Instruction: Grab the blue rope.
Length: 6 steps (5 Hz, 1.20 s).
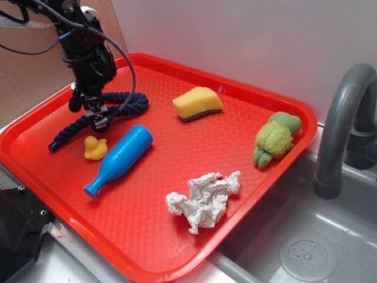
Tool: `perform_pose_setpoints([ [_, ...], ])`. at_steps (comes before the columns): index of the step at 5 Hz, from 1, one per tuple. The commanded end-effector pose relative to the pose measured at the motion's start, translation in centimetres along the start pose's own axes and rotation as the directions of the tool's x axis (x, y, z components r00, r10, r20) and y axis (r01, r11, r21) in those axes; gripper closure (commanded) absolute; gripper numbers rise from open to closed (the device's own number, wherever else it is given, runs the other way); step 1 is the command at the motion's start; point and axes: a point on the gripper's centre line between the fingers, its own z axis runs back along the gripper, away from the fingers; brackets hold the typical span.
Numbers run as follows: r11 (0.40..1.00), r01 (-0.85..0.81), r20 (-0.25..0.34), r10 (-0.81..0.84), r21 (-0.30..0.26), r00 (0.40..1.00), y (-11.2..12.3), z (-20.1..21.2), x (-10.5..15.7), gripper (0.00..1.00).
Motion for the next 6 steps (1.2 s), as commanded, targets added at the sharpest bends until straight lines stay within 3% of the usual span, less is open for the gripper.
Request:
perform_pose_setpoints([
  [1,0.989,-0.146,0.069,0.144,0.035,0.987,1.2,7.0,2.3,1.0],
  [2,0.974,-0.226,0.026,0.226,-0.002,0.974,0.5,10.6,3.0,1.0],
  [3,0.961,-0.272,0.02,0.273,-0.043,0.962,-1.1,14.1,2.6,1.0],
  [5,0.96,-0.256,0.041,0.262,-0.117,0.964,-3.0,18.9,1.6,1.0],
  [6,0.941,-0.304,0.065,0.316,-0.151,0.946,-3.5,19.3,1.1,1.0],
])
